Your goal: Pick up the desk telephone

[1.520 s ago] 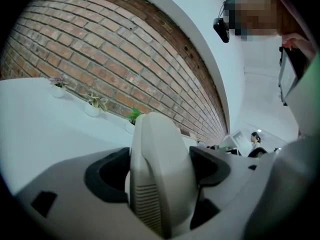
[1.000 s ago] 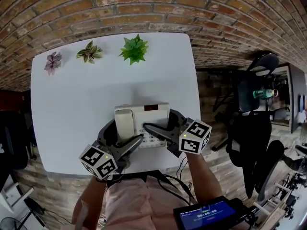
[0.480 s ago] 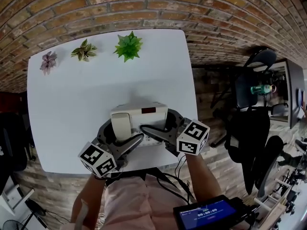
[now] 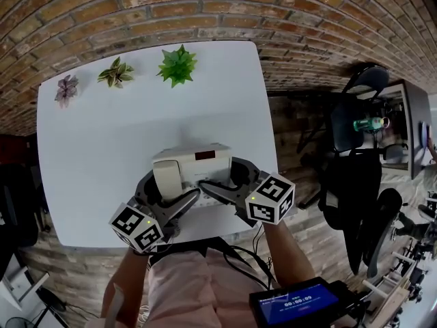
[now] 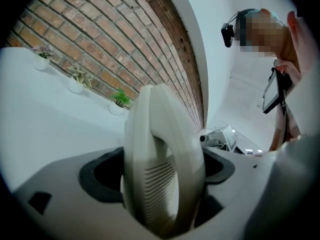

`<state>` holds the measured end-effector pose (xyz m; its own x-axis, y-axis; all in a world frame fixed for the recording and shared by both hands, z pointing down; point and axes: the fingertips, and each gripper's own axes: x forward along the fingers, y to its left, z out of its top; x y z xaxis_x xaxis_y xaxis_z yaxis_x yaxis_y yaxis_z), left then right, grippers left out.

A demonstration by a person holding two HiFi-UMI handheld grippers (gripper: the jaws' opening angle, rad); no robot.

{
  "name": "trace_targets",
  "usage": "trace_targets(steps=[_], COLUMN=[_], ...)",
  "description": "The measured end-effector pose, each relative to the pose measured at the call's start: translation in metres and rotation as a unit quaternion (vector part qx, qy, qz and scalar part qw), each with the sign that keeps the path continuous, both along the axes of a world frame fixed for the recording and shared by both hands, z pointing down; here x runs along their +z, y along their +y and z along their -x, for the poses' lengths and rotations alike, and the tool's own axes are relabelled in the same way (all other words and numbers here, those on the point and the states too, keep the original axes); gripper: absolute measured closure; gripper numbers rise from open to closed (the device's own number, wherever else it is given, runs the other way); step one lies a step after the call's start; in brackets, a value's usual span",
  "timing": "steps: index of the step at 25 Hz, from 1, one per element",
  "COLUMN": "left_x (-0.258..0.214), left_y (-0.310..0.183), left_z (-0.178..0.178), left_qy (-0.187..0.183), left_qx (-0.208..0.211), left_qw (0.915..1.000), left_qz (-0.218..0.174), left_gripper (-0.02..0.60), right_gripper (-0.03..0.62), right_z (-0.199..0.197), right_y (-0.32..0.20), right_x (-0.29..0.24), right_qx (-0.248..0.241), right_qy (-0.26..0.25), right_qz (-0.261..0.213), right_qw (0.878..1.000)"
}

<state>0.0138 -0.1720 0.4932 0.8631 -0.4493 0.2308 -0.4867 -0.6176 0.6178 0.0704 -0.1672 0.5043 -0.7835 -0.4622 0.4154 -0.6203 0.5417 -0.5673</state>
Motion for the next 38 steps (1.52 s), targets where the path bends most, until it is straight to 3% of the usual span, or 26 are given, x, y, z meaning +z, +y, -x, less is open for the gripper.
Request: trace_targets(steps=[9, 17, 38], left_x=[-0.01, -0.044, -0.201], left_y=[-0.001, 0.003, 0.018], left_z=[0.0, 0.002, 0.002], left_qy=[-0.019, -0.024, -0.02], left_qx=[0.004, 0.0, -0.01], left_qw=[0.9998, 0.9997, 0.995], left_qz=[0.007, -0.011, -0.097], left_gripper=[0.132, 0.132, 0.13], right_gripper=[0.279, 0.279, 0.275], right_z=[0.0, 0.002, 0.002], right_y=[0.001, 0.003, 0.016], right_x=[-0.008, -0.043, -0.205], right_qx=[0.01, 0.008, 0.008], right_qy=[-0.011, -0.007, 0.0], right_qz=[0.011, -0.016, -0.129], right_qw=[1.0, 1.0, 0.992])
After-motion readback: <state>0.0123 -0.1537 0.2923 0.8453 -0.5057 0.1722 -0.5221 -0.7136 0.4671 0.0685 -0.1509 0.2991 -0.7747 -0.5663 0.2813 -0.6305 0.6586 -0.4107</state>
